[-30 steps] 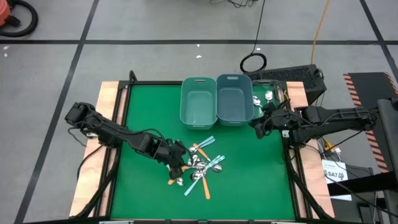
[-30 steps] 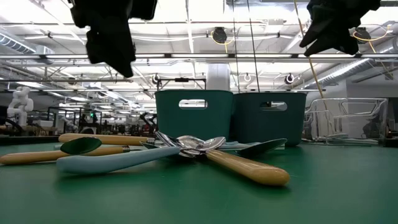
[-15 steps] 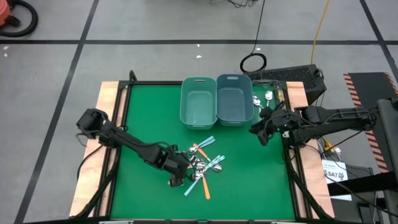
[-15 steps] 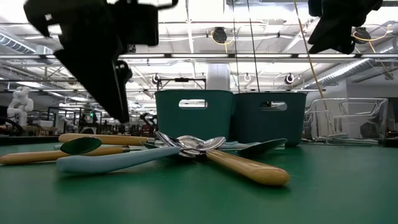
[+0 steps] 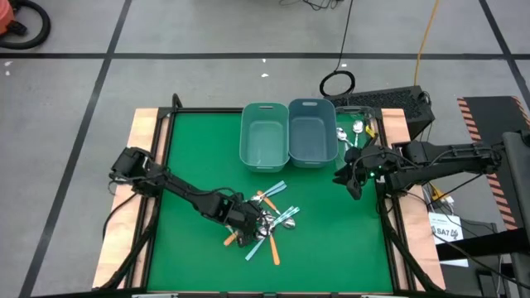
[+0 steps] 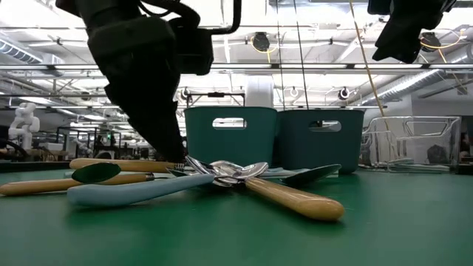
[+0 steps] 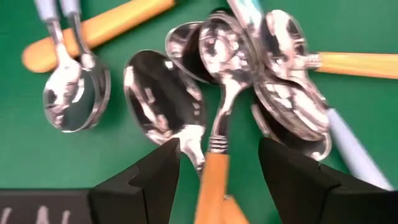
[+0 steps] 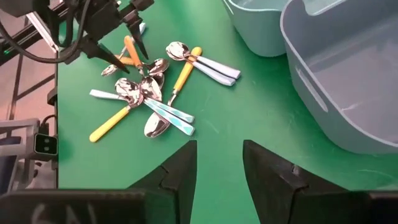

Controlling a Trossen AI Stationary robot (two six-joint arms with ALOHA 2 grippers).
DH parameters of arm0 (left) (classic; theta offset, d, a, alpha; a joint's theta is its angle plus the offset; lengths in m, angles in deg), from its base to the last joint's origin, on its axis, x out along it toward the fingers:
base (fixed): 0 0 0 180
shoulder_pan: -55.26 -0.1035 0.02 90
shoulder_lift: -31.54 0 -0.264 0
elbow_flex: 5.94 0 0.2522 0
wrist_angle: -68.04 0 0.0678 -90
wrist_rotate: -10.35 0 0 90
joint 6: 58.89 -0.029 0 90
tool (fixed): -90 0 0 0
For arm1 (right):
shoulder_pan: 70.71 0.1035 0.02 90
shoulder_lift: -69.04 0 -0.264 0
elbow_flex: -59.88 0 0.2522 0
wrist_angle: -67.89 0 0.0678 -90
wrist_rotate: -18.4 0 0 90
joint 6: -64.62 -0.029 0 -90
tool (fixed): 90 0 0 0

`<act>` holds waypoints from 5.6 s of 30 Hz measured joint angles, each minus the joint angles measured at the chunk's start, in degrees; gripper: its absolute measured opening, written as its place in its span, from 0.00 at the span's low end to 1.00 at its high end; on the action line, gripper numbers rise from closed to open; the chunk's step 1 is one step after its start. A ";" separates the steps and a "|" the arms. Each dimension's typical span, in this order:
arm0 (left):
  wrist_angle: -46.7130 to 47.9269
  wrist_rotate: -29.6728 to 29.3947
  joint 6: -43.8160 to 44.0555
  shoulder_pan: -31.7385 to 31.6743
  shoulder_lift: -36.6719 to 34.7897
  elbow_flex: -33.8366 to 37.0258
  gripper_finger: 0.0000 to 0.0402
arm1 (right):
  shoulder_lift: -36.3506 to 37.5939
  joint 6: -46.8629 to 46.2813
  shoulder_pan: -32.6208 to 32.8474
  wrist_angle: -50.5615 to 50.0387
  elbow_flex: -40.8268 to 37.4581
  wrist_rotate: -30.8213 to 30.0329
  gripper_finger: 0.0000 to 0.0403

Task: Sort silverware by color (type)
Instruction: Put the yellow spoon into the green bin

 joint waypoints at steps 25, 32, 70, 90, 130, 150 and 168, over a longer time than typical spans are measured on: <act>-1.04 -1.89 -9.02 0.22 2.38 0.00 0.40 | -0.02 -7.83 -0.01 2.04 0.00 -3.34 0.31; 0.23 -1.69 -13.11 0.24 2.38 0.00 0.25 | -0.02 -10.76 -0.01 4.74 0.00 -6.78 0.31; 8.30 2.15 -10.88 -6.42 -3.69 -12.31 0.11 | 4.33 -15.02 -0.01 17.76 0.00 -7.56 0.31; 7.80 -19.77 -0.65 -15.71 -3.69 -31.08 0.11 | 14.65 -11.50 -0.01 14.40 0.00 -7.72 0.31; 24.20 -7.71 14.17 -34.90 9.54 -32.57 0.11 | 14.42 -14.97 -0.03 10.06 0.00 -17.00 0.31; 24.42 -7.09 13.02 -39.27 13.79 -32.52 0.11 | 12.35 -10.93 -0.03 8.00 0.00 -18.29 0.31; 25.73 -4.08 17.57 -39.47 13.68 -32.53 0.25 | 14.55 7.13 -0.03 6.87 0.00 -15.96 0.31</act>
